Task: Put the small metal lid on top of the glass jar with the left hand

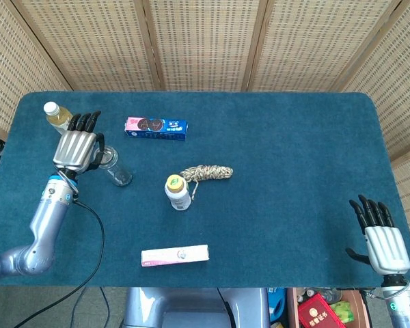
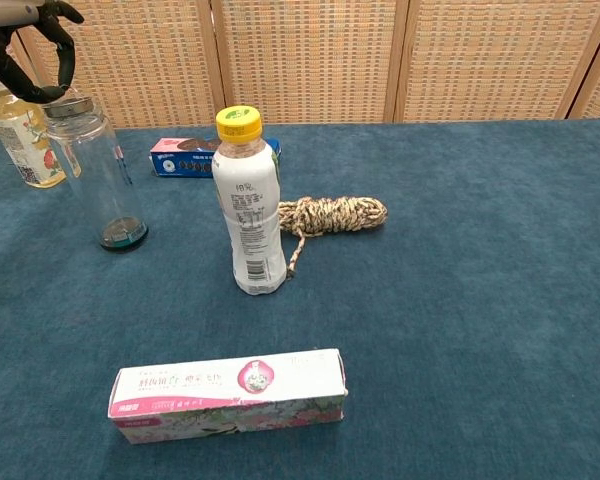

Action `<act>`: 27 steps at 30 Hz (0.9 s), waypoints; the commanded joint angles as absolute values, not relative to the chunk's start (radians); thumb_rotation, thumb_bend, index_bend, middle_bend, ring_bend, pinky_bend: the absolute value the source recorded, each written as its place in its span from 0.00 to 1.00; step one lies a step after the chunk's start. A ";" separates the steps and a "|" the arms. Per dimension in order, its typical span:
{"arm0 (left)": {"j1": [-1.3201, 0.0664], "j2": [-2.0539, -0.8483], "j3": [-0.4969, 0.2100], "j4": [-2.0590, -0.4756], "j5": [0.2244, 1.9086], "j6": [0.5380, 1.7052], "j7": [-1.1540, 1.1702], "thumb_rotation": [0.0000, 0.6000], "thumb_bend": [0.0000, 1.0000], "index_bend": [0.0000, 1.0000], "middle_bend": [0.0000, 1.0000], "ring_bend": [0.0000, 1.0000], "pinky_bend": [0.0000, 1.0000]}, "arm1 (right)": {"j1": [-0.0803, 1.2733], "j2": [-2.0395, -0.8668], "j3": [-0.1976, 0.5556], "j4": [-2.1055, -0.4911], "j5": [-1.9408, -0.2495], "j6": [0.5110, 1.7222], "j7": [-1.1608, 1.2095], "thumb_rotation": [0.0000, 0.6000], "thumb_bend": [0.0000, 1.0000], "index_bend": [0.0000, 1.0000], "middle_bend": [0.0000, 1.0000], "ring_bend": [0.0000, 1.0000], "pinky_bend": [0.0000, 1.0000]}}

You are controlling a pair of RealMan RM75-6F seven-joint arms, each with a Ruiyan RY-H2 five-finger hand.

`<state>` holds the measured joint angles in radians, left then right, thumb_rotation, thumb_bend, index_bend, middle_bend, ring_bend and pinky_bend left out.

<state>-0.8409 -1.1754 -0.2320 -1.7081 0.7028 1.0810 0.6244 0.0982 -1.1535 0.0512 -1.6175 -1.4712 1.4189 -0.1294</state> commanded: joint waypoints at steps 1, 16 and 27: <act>-0.842 -1.177 -0.230 -1.705 0.705 1.083 0.623 1.00 0.47 0.59 0.00 0.00 0.00 | 0.099 -1.153 0.052 -1.618 -1.470 1.418 -0.130 1.00 0.10 0.04 0.00 0.00 0.00; -0.844 -1.177 -0.221 -1.696 0.695 1.087 0.625 1.00 0.46 0.59 0.00 0.00 0.00 | 0.099 -1.153 0.050 -1.621 -1.469 1.417 -0.134 1.00 0.10 0.04 0.00 0.00 0.00; -0.848 -1.185 -0.217 -1.689 0.693 1.088 0.624 1.00 0.46 0.59 0.00 0.00 0.00 | 0.100 -1.153 0.050 -1.620 -1.468 1.416 -0.132 1.00 0.10 0.04 0.00 0.00 0.00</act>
